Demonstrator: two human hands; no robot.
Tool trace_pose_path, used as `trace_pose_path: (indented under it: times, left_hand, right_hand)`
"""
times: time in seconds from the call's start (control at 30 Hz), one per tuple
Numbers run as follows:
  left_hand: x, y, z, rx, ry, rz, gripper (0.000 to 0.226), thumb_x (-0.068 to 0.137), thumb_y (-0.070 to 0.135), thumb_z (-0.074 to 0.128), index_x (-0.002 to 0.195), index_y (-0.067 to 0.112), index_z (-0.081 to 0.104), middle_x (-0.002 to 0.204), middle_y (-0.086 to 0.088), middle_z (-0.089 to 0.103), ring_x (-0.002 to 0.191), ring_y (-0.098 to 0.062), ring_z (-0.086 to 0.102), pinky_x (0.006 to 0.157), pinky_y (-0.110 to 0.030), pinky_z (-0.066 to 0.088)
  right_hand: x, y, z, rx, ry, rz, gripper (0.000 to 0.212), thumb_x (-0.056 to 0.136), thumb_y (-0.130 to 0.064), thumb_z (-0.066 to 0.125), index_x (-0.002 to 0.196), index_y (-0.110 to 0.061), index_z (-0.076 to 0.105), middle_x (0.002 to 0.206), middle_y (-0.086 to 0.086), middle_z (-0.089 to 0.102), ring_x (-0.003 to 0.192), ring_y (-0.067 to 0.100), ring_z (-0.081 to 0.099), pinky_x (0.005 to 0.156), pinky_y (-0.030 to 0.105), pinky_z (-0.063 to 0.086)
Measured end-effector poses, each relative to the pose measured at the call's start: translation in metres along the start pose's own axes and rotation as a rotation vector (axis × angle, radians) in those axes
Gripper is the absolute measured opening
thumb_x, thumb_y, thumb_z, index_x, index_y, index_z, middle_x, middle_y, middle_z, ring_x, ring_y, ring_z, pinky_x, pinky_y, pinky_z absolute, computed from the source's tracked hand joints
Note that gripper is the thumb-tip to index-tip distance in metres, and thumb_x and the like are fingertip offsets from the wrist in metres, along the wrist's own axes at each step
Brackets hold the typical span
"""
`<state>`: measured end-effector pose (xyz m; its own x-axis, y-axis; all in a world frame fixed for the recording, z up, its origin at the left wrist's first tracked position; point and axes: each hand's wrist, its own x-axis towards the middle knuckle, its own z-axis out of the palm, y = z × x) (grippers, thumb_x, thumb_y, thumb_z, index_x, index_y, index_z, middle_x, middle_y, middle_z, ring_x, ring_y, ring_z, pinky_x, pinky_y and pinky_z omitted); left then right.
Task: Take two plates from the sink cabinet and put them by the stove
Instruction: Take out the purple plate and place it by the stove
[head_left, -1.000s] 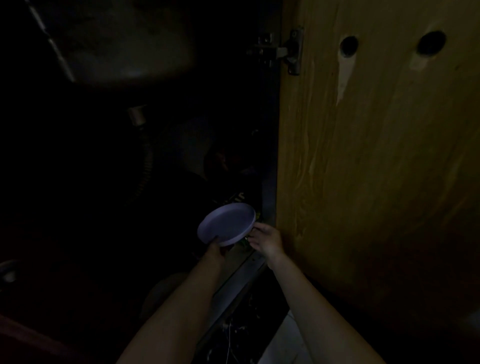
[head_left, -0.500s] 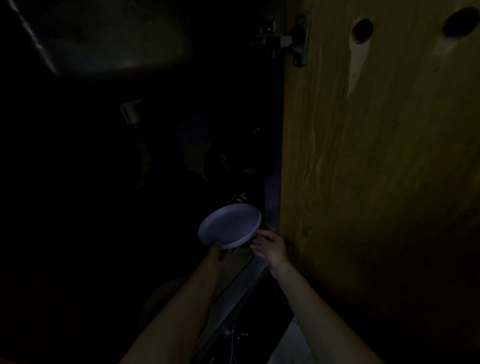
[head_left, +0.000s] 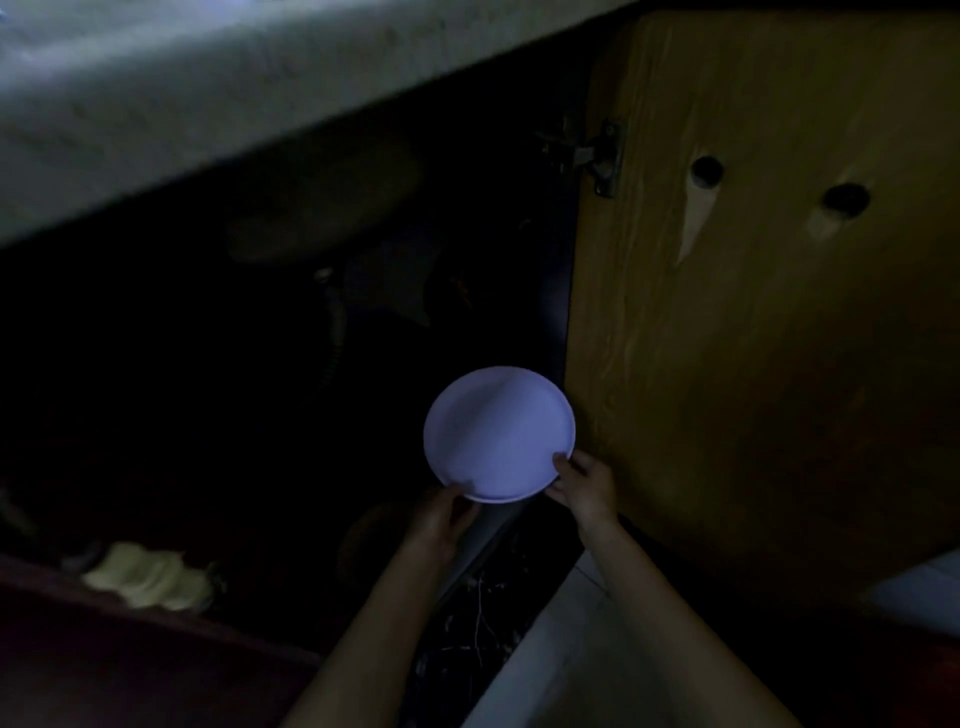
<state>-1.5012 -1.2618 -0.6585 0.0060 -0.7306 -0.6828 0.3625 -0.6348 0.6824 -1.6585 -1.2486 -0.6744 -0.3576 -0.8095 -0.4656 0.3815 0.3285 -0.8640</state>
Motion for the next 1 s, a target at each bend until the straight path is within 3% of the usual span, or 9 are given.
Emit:
trace_pose_path:
  times: [0.17, 0.27, 0.37, 0.43, 0.5, 0.6, 0.73, 1.0]
  left_hand:
    - [-0.072, 0.013, 0.0, -0.009, -0.041, -0.097, 0.027, 0.088, 0.001, 0.052, 0.114, -0.002, 0.058, 0.098, -0.017, 0.067, 0.078, -0.025, 0.064, 0.062, -0.027, 0.055]
    - [-0.119, 0.023, 0.003, 0.024, 0.019, -0.067, 0.023, 0.084, -0.001, 0.06, 0.106, -0.001, 0.059, 0.106, -0.017, 0.064, 0.096, -0.026, 0.062, 0.069, -0.025, 0.056]
    - [-0.174, 0.037, 0.005, 0.067, 0.02, -0.081, 0.01, 0.083, -0.001, 0.062, 0.092, 0.002, 0.06, 0.098, -0.012, 0.063, 0.085, -0.019, 0.062, 0.061, -0.022, 0.058]
    - [-0.21, 0.045, 0.007, 0.104, -0.005, -0.111, 0.012, 0.083, 0.001, 0.063, 0.094, 0.003, 0.059, 0.097, -0.008, 0.063, 0.082, -0.015, 0.061, 0.063, -0.025, 0.056]
    - [-0.244, 0.053, 0.01, 0.117, 0.007, -0.144, 0.022, 0.084, 0.003, 0.062, 0.105, 0.0, 0.055, 0.105, -0.012, 0.061, 0.083, -0.018, 0.062, 0.07, -0.029, 0.051]
    - [-0.296, 0.07, 0.021, 0.119, 0.027, -0.165, 0.032, 0.084, 0.003, 0.061, 0.115, 0.0, 0.051, 0.116, -0.016, 0.057, 0.088, -0.022, 0.062, 0.065, -0.027, 0.052]
    - [-0.359, 0.104, 0.039, 0.131, -0.026, -0.167, 0.02, 0.084, 0.004, 0.06, 0.102, 0.008, 0.054, 0.112, -0.012, 0.058, 0.092, -0.024, 0.062, 0.066, -0.027, 0.053]
    - [-0.451, 0.18, 0.065, 0.127, -0.084, -0.09, 0.011, 0.085, 0.002, 0.059, 0.089, 0.009, 0.051, 0.094, -0.009, 0.06, 0.08, -0.019, 0.066, 0.061, -0.024, 0.054]
  right_hand:
    - [-0.071, -0.035, -0.013, -0.02, 0.029, 0.03, 0.036, 0.091, -0.009, 0.051, 0.125, 0.002, 0.048, 0.13, 0.023, 0.053, 0.113, 0.04, 0.054, 0.084, 0.038, 0.048]
    - [-0.12, -0.063, -0.017, -0.03, 0.075, 0.038, 0.037, 0.09, -0.011, 0.054, 0.125, 0.0, 0.05, 0.126, 0.021, 0.055, 0.107, 0.037, 0.058, 0.081, 0.037, 0.051]
    - [-0.174, -0.093, -0.024, -0.068, 0.139, 0.032, 0.035, 0.089, -0.009, 0.055, 0.122, 0.001, 0.052, 0.12, 0.02, 0.057, 0.09, 0.027, 0.06, 0.072, 0.031, 0.053]
    - [-0.208, -0.112, -0.031, -0.091, 0.161, 0.048, 0.036, 0.089, -0.008, 0.055, 0.123, 0.003, 0.051, 0.122, 0.023, 0.057, 0.095, 0.031, 0.059, 0.077, 0.038, 0.052]
    - [-0.242, -0.135, -0.037, -0.127, 0.174, 0.076, 0.035, 0.09, -0.008, 0.054, 0.123, 0.002, 0.052, 0.123, 0.025, 0.057, 0.097, 0.031, 0.058, 0.074, 0.035, 0.053]
    - [-0.288, -0.174, -0.043, -0.141, 0.223, 0.123, 0.035, 0.09, -0.009, 0.054, 0.123, -0.001, 0.052, 0.124, 0.023, 0.057, 0.1, 0.031, 0.057, 0.073, 0.033, 0.051]
    - [-0.343, -0.236, -0.045, -0.191, 0.286, 0.108, 0.032, 0.089, -0.012, 0.054, 0.121, -0.005, 0.056, 0.126, 0.021, 0.057, 0.113, 0.038, 0.054, 0.089, 0.044, 0.048]
    - [-0.414, -0.338, -0.031, -0.201, 0.256, 0.01, 0.027, 0.089, -0.014, 0.055, 0.115, -0.01, 0.06, 0.112, 0.009, 0.061, 0.11, 0.033, 0.056, 0.09, 0.045, 0.05]
